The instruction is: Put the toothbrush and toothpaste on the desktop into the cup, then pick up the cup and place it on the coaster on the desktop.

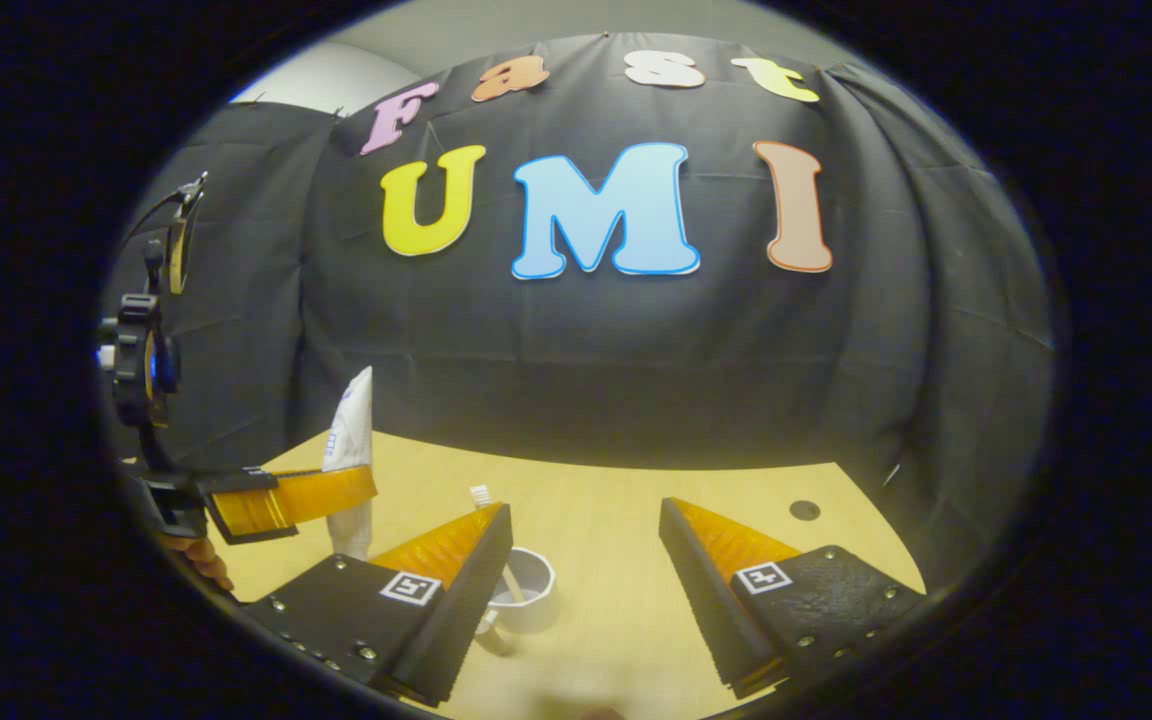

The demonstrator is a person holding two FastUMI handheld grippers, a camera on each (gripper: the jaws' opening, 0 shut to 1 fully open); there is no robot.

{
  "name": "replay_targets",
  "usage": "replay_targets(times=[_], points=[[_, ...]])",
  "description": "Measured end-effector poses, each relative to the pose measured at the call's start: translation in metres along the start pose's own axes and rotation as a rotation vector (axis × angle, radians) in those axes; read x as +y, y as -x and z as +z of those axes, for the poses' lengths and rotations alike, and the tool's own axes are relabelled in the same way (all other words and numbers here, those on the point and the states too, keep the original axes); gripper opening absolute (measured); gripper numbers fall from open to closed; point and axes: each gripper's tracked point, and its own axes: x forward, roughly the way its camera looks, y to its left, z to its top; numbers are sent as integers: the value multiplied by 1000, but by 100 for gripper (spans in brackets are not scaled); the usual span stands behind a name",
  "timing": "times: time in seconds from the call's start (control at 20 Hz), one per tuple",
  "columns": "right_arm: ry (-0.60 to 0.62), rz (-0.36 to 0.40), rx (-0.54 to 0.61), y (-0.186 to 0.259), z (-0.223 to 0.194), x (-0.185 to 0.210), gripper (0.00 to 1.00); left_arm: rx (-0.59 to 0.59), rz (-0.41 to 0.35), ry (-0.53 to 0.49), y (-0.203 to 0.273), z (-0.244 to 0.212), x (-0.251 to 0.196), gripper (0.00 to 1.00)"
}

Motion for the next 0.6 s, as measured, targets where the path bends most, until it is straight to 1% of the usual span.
replay_targets(times=[0.15,0.4,0.6], points=[[-16,-23,-4,15,1,-15,92,-2,-22,17,-14,-6,-13,19],[-43,-44,32,34,-14,-35,92,-67,-67,112,-36,-3,-38,20],[-65,-55,68,46,-29,-45,92,-103,-73,147,-58,-9,-50,19]])
